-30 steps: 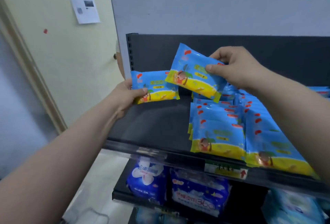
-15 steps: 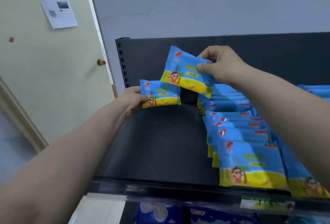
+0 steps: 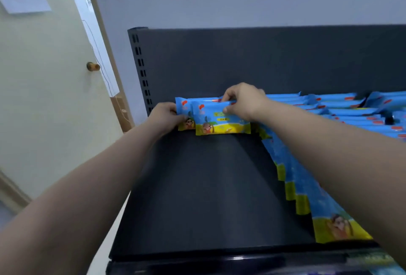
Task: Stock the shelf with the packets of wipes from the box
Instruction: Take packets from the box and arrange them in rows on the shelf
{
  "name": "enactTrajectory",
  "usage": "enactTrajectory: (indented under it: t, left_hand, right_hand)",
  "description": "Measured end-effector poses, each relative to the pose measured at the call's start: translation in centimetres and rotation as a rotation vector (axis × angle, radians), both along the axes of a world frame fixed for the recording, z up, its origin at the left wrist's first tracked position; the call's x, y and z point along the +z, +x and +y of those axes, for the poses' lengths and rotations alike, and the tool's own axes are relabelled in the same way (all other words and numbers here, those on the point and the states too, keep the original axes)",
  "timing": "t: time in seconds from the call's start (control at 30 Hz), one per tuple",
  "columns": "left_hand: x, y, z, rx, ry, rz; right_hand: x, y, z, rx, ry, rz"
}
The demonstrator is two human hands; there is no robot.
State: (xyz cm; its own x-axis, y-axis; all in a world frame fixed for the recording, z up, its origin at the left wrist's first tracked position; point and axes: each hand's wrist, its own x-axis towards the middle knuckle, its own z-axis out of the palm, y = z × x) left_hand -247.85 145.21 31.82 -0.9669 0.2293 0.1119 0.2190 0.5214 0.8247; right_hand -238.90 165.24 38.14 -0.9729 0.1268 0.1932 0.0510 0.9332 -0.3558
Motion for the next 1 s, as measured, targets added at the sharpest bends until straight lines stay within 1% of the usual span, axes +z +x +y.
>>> enactTrajectory:
  t: [0.13,0.27,0.47,0.6,0.67,0.7,0.73,0.77,0.83,0.93,1.0]
  left_hand:
    - [-0.1,-0.4,-0.8,0.036,-0.010,-0.006]
    - [-0.5,-0.4,-1.3,0.070,-0.047,-0.012]
    - [-0.4,0.3,-0.2,0.004,-0.076,-0.008]
    - [0.5,1.2,1.6,-0.092,-0.068,-0.097]
    - [1.2,1.6,2.7,-0.117,-0.169,-0.098]
    - [1.5,2.1,3.1,-0.114,-0.232,-0.073]
    - [1.6,2.1,3.3,-0.095,-0.255,-0.031]
    - [1.5,2.0,3.5,-0.077,-0.238,-0.011]
    - [0.8,1.7,3.5,-0.054,-0.112,-0.024]
    - [0.2,1.9,3.6,-0.051,0.123,-0.141]
    - [0.4,2.6,3.7,-0.042,0.238,-0.196]
  right_hand:
    - [-1.1,-1.0,-0.4,-0.070,0.139,0.008]
    - [-1.5,-1.7,-0.8,-0.077,0.290,0.016]
    - [-1.5,-1.9,-1.3,-0.040,0.321,0.059]
    - [-1.1,-1.5,-0.8,-0.040,0.364,0.057]
    - [-0.9,-1.3,-0.5,-0.042,0.397,0.064]
    - [-0.9,-1.2,-0.4,-0.041,0.427,0.071]
    - [-0.9,-1.1,-0.3,-0.041,0.453,0.078]
    - [-1.0,-1.1,-0.2,-0.043,0.464,0.081]
    - [-1.1,-1.0,0.0,-0.046,0.451,0.081]
    - [-1.2,-0.9,-0.1,-0.038,0.427,0.094]
    - [-1.3,-0.8,-0.3,-0.029,0.412,0.083]
